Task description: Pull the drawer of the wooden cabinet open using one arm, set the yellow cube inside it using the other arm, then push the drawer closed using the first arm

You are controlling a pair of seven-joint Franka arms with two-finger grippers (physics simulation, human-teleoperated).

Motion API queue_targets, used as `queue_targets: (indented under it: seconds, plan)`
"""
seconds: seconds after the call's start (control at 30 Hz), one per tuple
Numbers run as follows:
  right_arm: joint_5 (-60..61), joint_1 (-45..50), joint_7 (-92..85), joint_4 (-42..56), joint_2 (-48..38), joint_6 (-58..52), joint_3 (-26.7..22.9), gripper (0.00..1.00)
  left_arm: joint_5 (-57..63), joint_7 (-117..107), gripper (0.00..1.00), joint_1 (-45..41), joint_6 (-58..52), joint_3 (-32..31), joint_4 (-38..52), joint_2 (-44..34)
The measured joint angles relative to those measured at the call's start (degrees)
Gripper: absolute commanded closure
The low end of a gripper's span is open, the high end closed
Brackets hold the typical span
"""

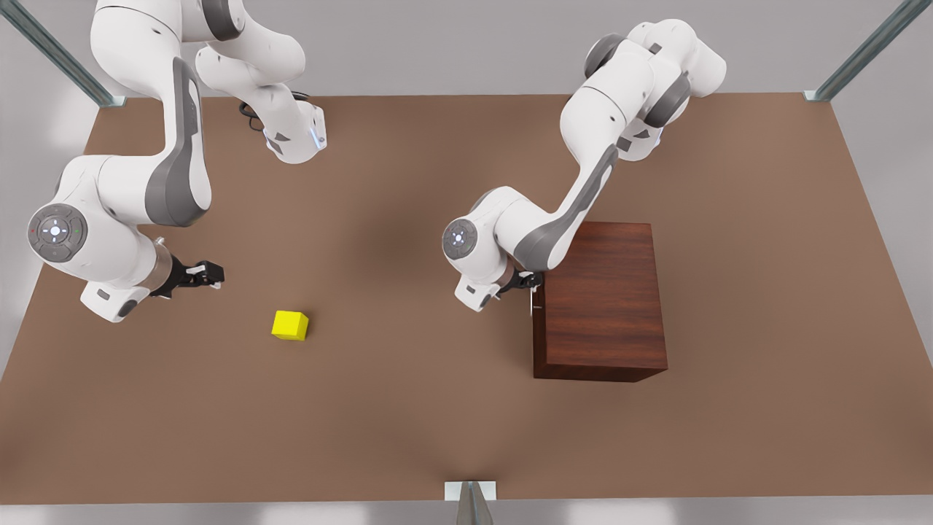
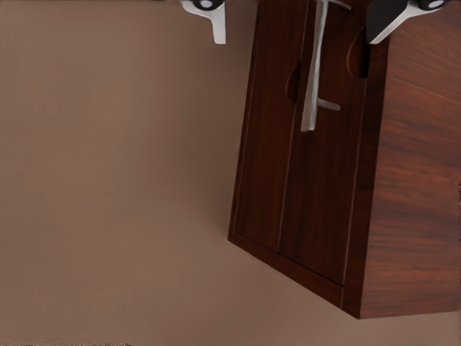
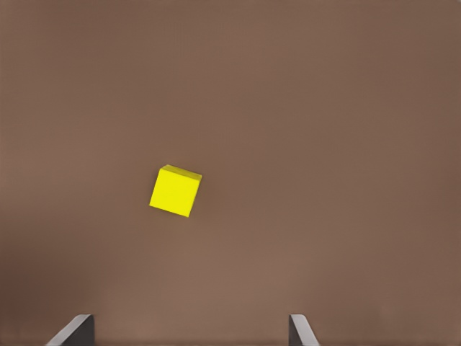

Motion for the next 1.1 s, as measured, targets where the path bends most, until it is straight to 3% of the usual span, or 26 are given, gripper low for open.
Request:
queue_targets:
  seconds: [0.03,1.1]
  plan:
    - [0.00,-0.02,-0.03,0.00,0.00,0.04,0.00,0.00,0.07,-0.56,0.11,0.02,0.04,0.01,0.02,0.20]
    - [0.09,-0.26,-0.53,-2.31,0.00,2.22,-0.09,0.00,0.46,-8.57,0.11,-0.02,1.00,0.63,2.52,4.59]
